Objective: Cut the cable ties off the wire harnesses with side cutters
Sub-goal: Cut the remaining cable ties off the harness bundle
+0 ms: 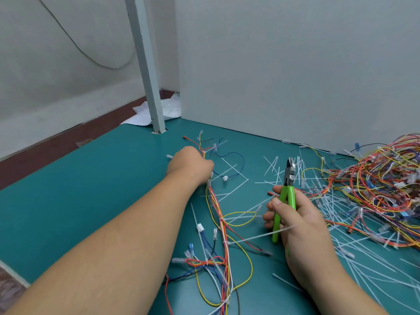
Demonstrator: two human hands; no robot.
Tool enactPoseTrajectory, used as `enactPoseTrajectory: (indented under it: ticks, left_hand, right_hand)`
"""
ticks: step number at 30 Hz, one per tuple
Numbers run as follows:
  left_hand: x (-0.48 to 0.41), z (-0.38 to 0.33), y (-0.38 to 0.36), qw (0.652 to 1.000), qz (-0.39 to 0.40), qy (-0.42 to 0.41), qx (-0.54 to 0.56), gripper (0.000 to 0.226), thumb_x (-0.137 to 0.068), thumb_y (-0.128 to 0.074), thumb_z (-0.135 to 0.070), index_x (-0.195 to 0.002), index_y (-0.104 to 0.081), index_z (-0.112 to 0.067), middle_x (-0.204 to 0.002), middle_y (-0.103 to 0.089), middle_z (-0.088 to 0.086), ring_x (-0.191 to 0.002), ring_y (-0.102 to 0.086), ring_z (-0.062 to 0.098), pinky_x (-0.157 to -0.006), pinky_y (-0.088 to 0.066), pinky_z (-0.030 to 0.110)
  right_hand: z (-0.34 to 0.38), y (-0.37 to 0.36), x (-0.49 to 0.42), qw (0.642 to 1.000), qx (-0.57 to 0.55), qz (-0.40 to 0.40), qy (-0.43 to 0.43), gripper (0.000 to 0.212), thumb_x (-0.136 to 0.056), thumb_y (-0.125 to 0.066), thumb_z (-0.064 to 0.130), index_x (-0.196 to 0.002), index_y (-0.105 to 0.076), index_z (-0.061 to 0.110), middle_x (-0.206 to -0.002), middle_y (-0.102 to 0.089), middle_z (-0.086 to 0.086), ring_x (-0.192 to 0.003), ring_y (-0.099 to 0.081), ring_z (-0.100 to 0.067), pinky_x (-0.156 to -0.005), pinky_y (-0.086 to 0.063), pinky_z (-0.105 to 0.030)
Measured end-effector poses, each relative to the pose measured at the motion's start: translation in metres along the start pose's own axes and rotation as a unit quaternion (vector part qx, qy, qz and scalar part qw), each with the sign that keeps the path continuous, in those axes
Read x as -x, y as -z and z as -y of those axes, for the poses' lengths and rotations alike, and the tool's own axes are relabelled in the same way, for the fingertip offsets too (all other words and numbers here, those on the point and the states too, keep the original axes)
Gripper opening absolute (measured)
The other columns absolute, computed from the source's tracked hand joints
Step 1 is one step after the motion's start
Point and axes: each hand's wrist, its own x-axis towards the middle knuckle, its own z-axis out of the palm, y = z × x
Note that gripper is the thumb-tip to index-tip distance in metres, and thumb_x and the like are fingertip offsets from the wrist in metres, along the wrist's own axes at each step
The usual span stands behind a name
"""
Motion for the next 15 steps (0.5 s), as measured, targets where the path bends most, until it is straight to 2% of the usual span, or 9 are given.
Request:
enactPoseTrajectory:
  ticks: [2,4,5,6,8,10,12,13,15]
  left_hand:
    - [0.003,0.002,0.002,0.997,-0.024,0.004,0.073,0.022,-0.073,-0.058,-0.028,-0.061,-0.048,-0.013,-0.06,-0.054,0.002,-0.055,-0.049,0.028,-0.047,-0.034,0.028]
    - [0.007,0.001,0.005,0.975,-0.044,0.015,0.217,0.008,-0.071,-0.057,-0.024,-0.072,-0.052,-0.018,-0.071,-0.065,0.002,-0.064,-0.058,0.03,-0.056,-0.051,0.039]
    - [0.008,-0.001,0.008,0.949,-0.048,0.039,0.31,0.014,-0.071,-0.057,-0.023,-0.085,-0.054,-0.019,-0.083,-0.071,0.003,-0.072,-0.065,0.03,-0.066,-0.056,0.042]
    - [0.009,-0.003,0.011,0.914,-0.046,0.068,0.397,0.025,-0.075,-0.058,-0.02,-0.1,-0.053,-0.019,-0.091,-0.073,0.004,-0.075,-0.069,0.027,-0.066,-0.055,0.038]
    - [0.01,-0.008,0.022,0.837,-0.028,0.127,0.532,0.034,-0.087,-0.055,-0.01,-0.12,-0.051,-0.014,-0.093,-0.075,0.002,-0.066,-0.069,0.016,-0.056,-0.043,0.026]
    - [0.01,-0.015,0.039,0.772,0.005,0.167,0.613,0.029,-0.093,-0.049,-0.004,-0.119,-0.06,-0.009,-0.096,-0.076,0.0,-0.057,-0.065,0.009,-0.05,-0.037,0.021]
    - [0.014,-0.026,0.055,0.728,0.052,0.157,0.665,0.025,-0.095,-0.042,-0.003,-0.107,-0.063,-0.01,-0.086,-0.069,-0.002,-0.046,-0.056,0.004,-0.047,-0.035,0.019]
    - [0.018,-0.033,0.06,0.723,0.07,0.138,0.674,0.024,-0.095,-0.04,-0.004,-0.104,-0.061,-0.012,-0.079,-0.062,-0.003,-0.041,-0.046,0.004,-0.045,-0.032,0.019]
    - [0.028,-0.05,0.065,0.741,0.081,0.091,0.66,0.019,-0.098,-0.041,-0.013,-0.105,-0.058,-0.016,-0.068,-0.05,-0.003,-0.038,-0.029,0.008,-0.044,-0.024,0.018]
  right_hand:
    - [-0.001,0.0,-0.001,1.0,-0.002,0.001,0.001,0.027,-0.081,-0.068,0.03,-0.108,-0.071,0.027,-0.084,-0.066,-0.001,-0.072,-0.064,-0.021,-0.069,-0.05,-0.038]
    - [-0.002,0.001,-0.001,1.0,-0.001,0.002,0.002,0.026,-0.082,-0.068,0.031,-0.107,-0.072,0.029,-0.086,-0.065,-0.001,-0.074,-0.064,-0.022,-0.072,-0.049,-0.04]
    - [-0.003,0.001,-0.001,1.0,0.002,0.004,0.003,0.026,-0.082,-0.068,0.032,-0.108,-0.072,0.03,-0.087,-0.065,0.0,-0.074,-0.064,-0.022,-0.073,-0.049,-0.041]
    - [-0.002,0.001,-0.001,1.0,0.003,0.005,0.004,0.026,-0.082,-0.068,0.032,-0.108,-0.072,0.031,-0.087,-0.065,0.001,-0.075,-0.064,-0.021,-0.074,-0.049,-0.041]
    - [-0.002,0.001,-0.001,1.0,0.0,0.004,0.004,0.026,-0.081,-0.069,0.032,-0.107,-0.072,0.031,-0.086,-0.066,0.002,-0.074,-0.064,-0.02,-0.072,-0.05,-0.039]
    - [-0.002,0.001,-0.001,1.0,-0.005,0.003,0.002,0.025,-0.081,-0.069,0.031,-0.106,-0.072,0.031,-0.084,-0.065,0.001,-0.073,-0.063,-0.02,-0.07,-0.049,-0.04]
    - [-0.002,0.001,0.0,1.0,-0.009,0.002,0.002,0.024,-0.081,-0.069,0.03,-0.105,-0.072,0.031,-0.081,-0.065,0.001,-0.072,-0.062,-0.021,-0.07,-0.049,-0.041]
    - [-0.001,0.001,0.0,1.0,-0.012,0.001,0.002,0.024,-0.081,-0.069,0.03,-0.105,-0.072,0.03,-0.08,-0.064,0.002,-0.072,-0.061,-0.022,-0.07,-0.049,-0.042]
    - [0.0,0.0,0.001,1.0,-0.025,0.004,0.003,0.025,-0.08,-0.071,0.032,-0.105,-0.073,0.028,-0.078,-0.064,0.001,-0.071,-0.06,-0.021,-0.071,-0.048,-0.042]
